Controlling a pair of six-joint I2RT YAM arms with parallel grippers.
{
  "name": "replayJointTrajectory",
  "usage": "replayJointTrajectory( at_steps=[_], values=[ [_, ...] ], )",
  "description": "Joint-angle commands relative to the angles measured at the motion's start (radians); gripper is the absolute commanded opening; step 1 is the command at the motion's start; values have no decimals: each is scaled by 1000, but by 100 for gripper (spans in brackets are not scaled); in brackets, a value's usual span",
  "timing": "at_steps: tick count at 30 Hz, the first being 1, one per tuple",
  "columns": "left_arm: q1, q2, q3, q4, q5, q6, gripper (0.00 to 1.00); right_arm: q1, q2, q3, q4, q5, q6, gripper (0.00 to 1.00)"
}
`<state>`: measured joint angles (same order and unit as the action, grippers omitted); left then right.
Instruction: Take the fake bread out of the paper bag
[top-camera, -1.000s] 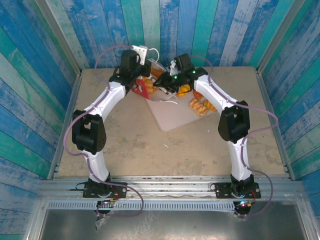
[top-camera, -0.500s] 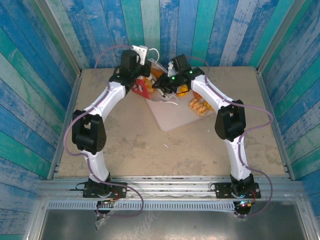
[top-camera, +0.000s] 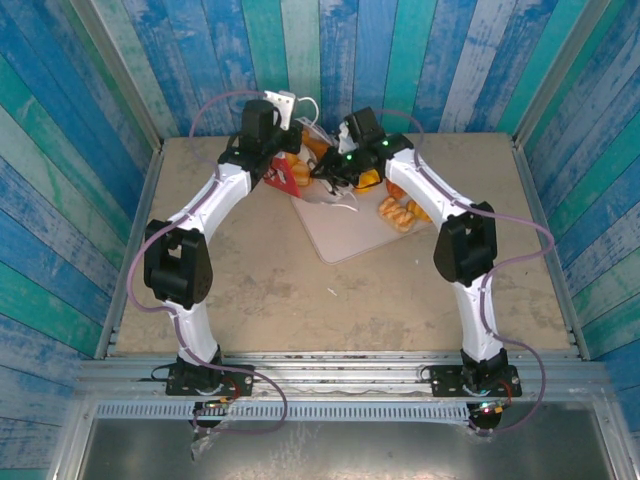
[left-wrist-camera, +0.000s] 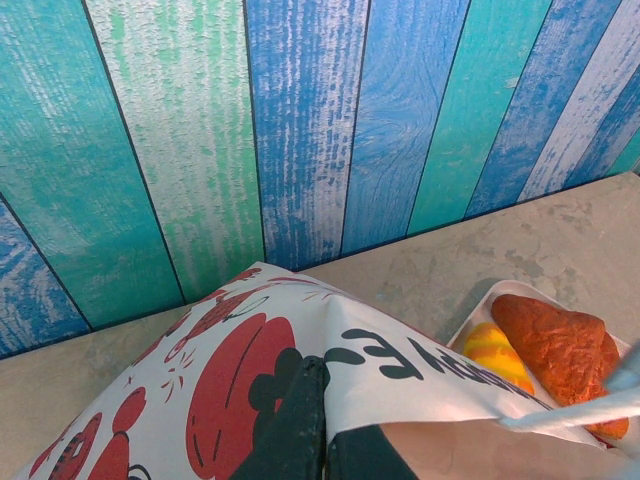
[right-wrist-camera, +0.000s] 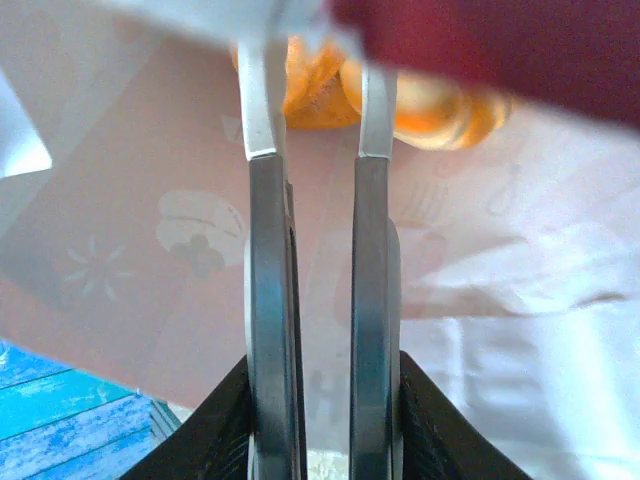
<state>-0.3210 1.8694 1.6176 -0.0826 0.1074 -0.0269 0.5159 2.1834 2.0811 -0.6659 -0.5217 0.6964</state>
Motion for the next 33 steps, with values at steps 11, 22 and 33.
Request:
replayJointTrajectory(
  at_steps=[11,22,33],
  values=[
    [-5,55,39,-21,-10,-29,0,4,-176,-82,-66,46,-76,25],
    [-4,60,41,-18,-17,-36,0,9,-285,-158,-195,150,-157,22],
    [-5,67,47,-32,-25,-44,0,8,-367,-228,-230,129,-210,19]
  ],
)
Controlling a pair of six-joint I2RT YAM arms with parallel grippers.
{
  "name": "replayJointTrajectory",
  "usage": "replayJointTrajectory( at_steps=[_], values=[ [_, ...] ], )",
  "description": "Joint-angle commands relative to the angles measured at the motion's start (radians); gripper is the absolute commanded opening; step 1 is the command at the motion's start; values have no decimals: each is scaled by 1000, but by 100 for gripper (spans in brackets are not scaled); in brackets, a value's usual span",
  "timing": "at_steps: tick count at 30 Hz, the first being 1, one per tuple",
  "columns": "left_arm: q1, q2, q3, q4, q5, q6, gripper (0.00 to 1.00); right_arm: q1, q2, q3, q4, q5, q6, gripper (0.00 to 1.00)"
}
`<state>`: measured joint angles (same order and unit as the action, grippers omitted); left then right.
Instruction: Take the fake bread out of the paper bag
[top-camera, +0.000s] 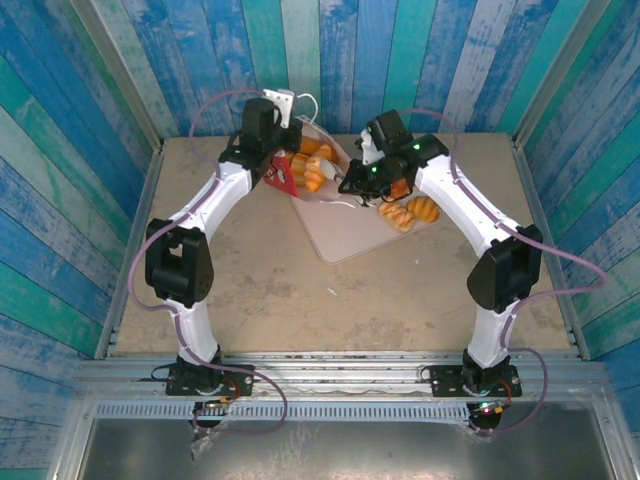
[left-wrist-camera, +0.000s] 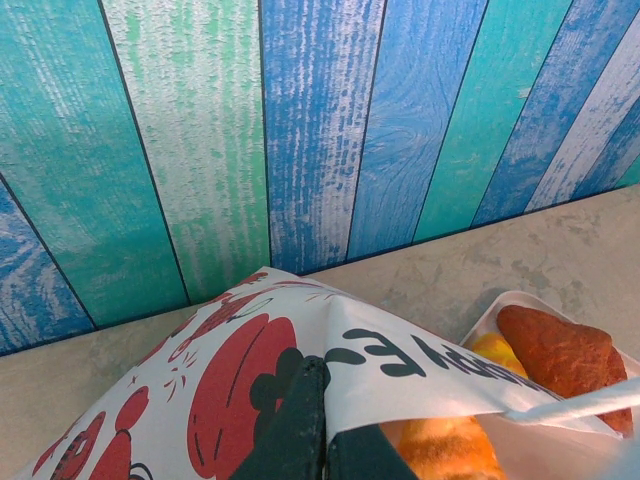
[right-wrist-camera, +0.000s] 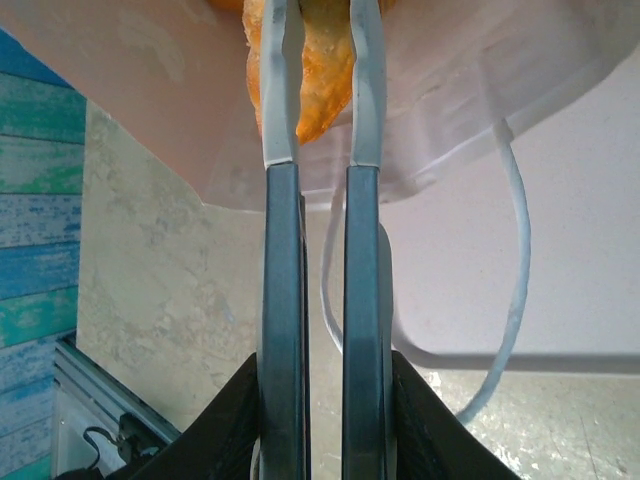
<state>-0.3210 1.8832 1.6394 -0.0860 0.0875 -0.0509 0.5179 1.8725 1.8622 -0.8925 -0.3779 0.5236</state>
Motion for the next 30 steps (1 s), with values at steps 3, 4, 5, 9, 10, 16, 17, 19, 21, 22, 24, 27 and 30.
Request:
replayJointTrajectory(
  at_steps=[3,4,5,9,10,16,17,19,21,22,24,27,30],
  values=[
    [-4,54,27,-31,-2,-21,0,8,-80,-22,-10,-47,-51,19],
    [-4,52,28,-31,-2,-21,0,10,-90,-28,-11,-54,-54,19],
    [-4,51,29,-32,-3,-22,0,13,-101,-38,-12,-64,-61,19],
    [-4,54,32,-31,2,-23,0,21,-143,-74,-14,-105,-86,18],
    [-5,55,33,-31,5,-24,0,24,-152,-79,-16,-109,-92,18],
    [-4,59,36,-29,9,-30,0,28,-214,-89,-27,-133,-118,18],
    [-5,58,36,-28,11,-32,0,28,-224,-92,-31,-130,-119,18],
    [-4,57,37,-29,11,-32,0,28,-247,-105,-34,-130,-124,18],
    [-5,54,39,-28,9,-31,0,28,-269,-125,-43,-125,-126,18],
    [-4,56,40,-29,9,-31,0,27,-278,-131,-49,-119,-128,17],
    [-5,58,43,-29,9,-31,0,25,-299,-142,-67,-101,-131,17],
    [-5,60,45,-30,10,-33,0,17,-338,-150,-91,-78,-135,17],
    [-5,60,42,-31,11,-36,0,-5,-390,-170,-94,-54,-132,17]
  ],
)
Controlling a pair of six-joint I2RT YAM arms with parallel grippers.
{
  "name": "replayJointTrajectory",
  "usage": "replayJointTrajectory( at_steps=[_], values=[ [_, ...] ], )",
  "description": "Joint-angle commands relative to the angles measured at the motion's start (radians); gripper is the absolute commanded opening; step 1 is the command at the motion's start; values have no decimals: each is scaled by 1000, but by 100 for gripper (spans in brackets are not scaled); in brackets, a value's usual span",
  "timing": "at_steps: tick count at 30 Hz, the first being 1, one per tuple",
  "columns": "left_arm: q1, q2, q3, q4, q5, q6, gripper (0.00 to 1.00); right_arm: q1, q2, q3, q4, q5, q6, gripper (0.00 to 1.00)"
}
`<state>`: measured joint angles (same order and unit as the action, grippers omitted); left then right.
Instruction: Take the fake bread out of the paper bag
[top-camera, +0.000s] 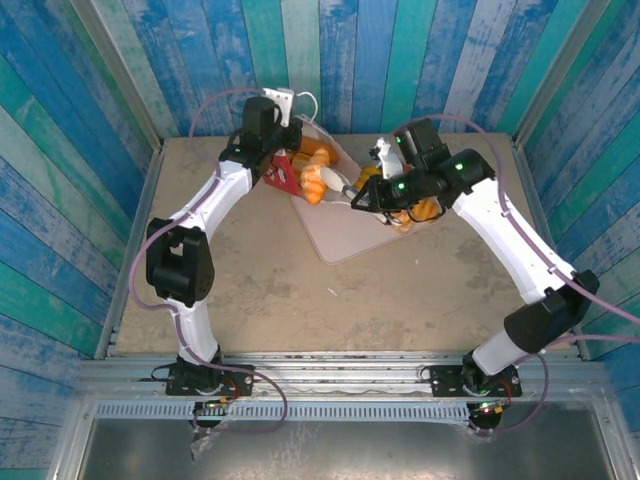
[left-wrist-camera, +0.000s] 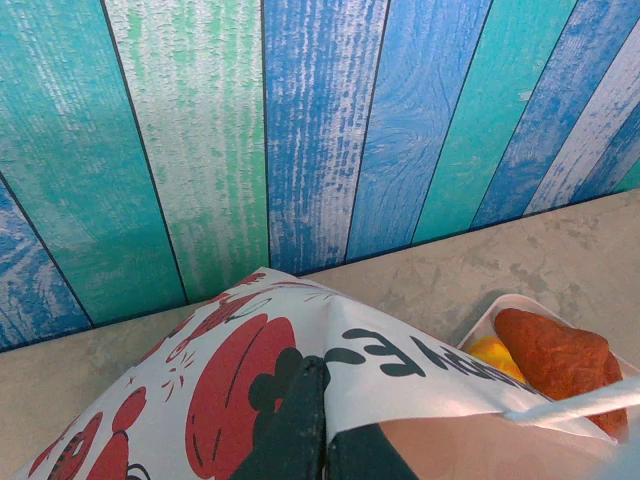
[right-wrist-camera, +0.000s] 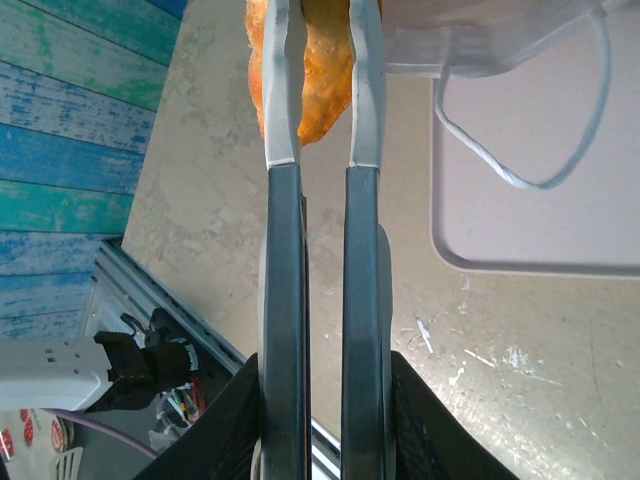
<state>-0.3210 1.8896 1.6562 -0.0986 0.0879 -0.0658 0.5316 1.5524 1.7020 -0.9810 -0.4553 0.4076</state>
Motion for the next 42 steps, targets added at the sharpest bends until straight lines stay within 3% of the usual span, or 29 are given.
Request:
replayJointTrajectory(
  at_steps=[1,10,18,28,42],
  values=[
    [-6,53,24,-19,10,-22,0,-30,-88,-21,-6,33,-11,17],
    [-4,52,19,-15,8,-22,0,-156,-198,-76,20,12,17,17],
    [-5,51,20,-16,5,-17,0,-250,-189,-204,36,13,31,17],
    [-5,42,17,-20,2,-14,0,-255,-51,-242,42,19,-9,18],
    [-5,34,1,-13,-7,-9,0,-246,85,-327,174,-24,126,19]
  ],
)
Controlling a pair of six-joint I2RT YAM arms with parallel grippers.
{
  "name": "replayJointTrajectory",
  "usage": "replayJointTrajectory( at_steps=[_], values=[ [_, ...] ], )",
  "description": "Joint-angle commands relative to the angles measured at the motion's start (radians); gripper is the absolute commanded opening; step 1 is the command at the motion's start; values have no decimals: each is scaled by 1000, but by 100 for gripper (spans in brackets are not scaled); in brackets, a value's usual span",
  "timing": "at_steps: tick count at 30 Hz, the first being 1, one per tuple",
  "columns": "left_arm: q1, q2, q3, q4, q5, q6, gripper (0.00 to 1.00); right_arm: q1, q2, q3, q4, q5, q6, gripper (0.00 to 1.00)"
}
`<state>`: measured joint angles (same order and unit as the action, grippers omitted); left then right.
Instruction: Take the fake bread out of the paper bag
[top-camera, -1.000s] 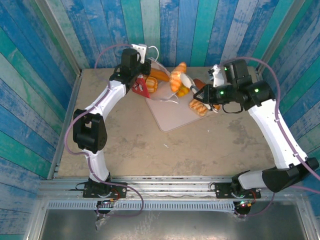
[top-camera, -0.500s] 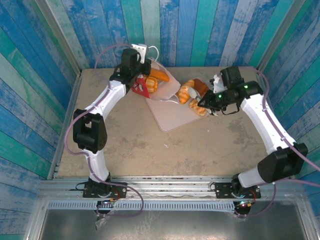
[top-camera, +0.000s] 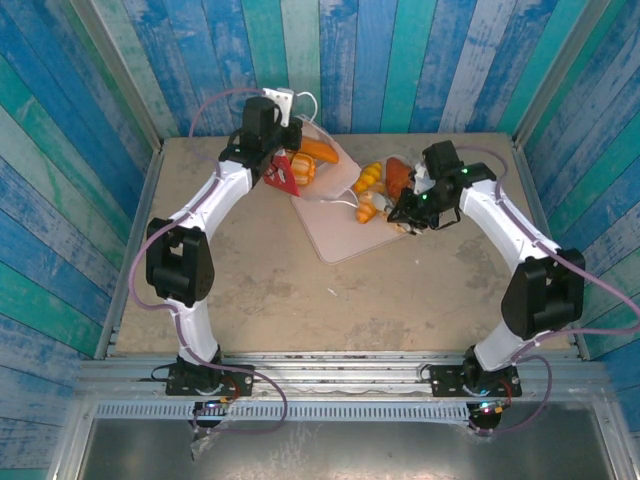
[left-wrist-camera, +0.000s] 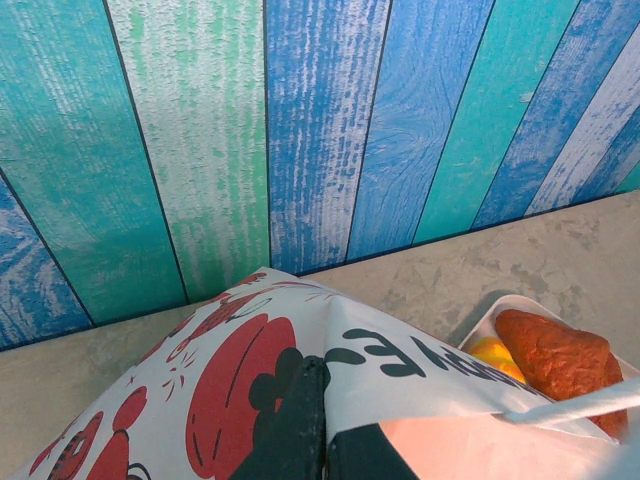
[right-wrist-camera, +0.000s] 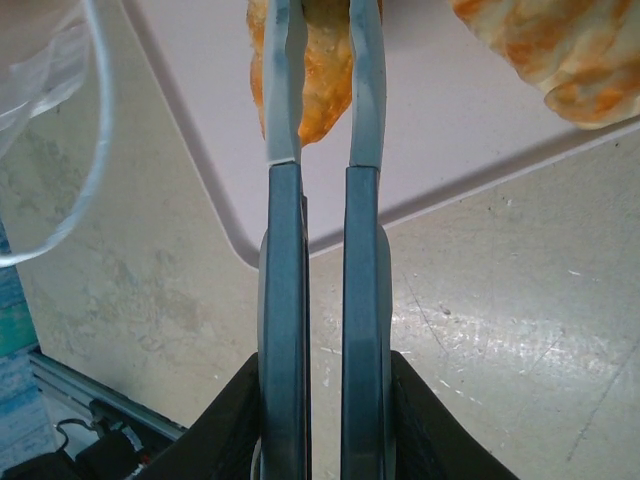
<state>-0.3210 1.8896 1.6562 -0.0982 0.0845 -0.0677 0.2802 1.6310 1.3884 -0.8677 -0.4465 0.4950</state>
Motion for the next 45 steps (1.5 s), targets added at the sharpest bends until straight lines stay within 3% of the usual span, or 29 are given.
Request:
replayJointTrajectory(
  at_steps=[1,28,45],
  values=[
    [-5,33,1,-14,-3,-6,0,7,12,-17,68,-35,42,19],
    [-4,40,1,-17,-9,2,0,8,144,5,161,-23,84,20],
    [-4,27,-5,-23,-13,3,0,7,103,0,101,20,85,40]
  ],
)
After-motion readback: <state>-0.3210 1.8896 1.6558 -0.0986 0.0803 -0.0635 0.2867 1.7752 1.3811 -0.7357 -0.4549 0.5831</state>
